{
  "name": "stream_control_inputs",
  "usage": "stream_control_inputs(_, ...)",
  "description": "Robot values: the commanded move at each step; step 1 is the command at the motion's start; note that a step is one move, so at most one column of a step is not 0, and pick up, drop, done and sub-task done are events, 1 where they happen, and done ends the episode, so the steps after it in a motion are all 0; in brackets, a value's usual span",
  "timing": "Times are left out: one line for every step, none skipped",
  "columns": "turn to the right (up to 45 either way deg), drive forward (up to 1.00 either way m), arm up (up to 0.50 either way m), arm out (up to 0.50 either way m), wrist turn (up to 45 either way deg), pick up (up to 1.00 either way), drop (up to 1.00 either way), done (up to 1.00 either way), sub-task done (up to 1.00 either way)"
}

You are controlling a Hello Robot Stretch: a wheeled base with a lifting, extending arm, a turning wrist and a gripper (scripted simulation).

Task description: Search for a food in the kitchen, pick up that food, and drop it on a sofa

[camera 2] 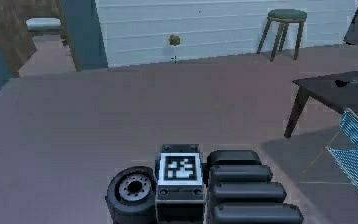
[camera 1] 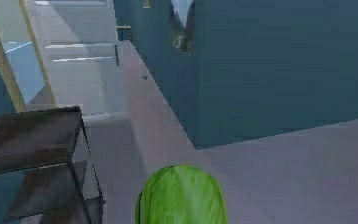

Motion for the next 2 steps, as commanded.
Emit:
stream_control_inputs(0.0, 0.7, 0.0, 0.0, 0.0, 0.0, 0.0, 0.0, 0.0)
stream_control_inputs(-12.0, 0.0, 0.0, 0.0, 0.0, 0.0, 0.0, 0.0, 0.0)
